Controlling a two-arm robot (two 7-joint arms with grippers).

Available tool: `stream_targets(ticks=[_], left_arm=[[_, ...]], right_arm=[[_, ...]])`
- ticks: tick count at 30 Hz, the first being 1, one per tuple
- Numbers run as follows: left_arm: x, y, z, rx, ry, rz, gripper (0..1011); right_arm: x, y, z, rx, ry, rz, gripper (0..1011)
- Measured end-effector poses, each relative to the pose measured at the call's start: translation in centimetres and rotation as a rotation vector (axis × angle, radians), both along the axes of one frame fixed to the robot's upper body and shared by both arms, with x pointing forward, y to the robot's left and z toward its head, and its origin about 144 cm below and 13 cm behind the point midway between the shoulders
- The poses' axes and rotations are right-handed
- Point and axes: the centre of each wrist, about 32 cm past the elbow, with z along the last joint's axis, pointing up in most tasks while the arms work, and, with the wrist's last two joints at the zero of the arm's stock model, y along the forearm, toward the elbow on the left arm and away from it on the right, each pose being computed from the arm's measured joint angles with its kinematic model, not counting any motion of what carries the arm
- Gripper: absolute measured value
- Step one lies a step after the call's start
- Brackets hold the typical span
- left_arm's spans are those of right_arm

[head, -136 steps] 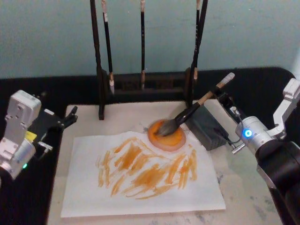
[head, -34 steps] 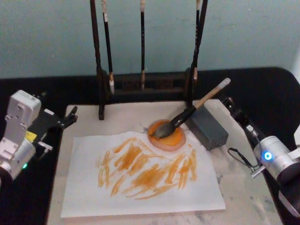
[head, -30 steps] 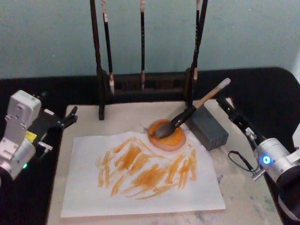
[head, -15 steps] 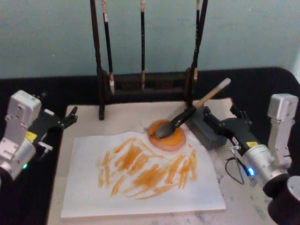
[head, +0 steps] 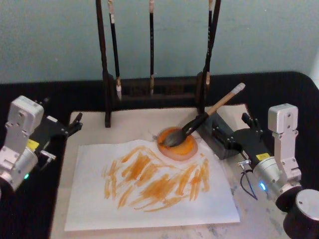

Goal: Pick up the brush from the inkstone, write on the paper, then place the brush back to its original position.

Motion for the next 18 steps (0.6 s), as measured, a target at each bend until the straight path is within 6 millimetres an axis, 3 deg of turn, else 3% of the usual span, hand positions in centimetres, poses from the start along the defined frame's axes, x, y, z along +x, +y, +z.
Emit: stream_targets(ticks=[18], left_arm=[[0.00,0.00,0.00,0.000,0.000,0.000,1001]], right_arm=[[-0.02,0.03,-0.07,-0.009,-0.001,-0.002,1000]])
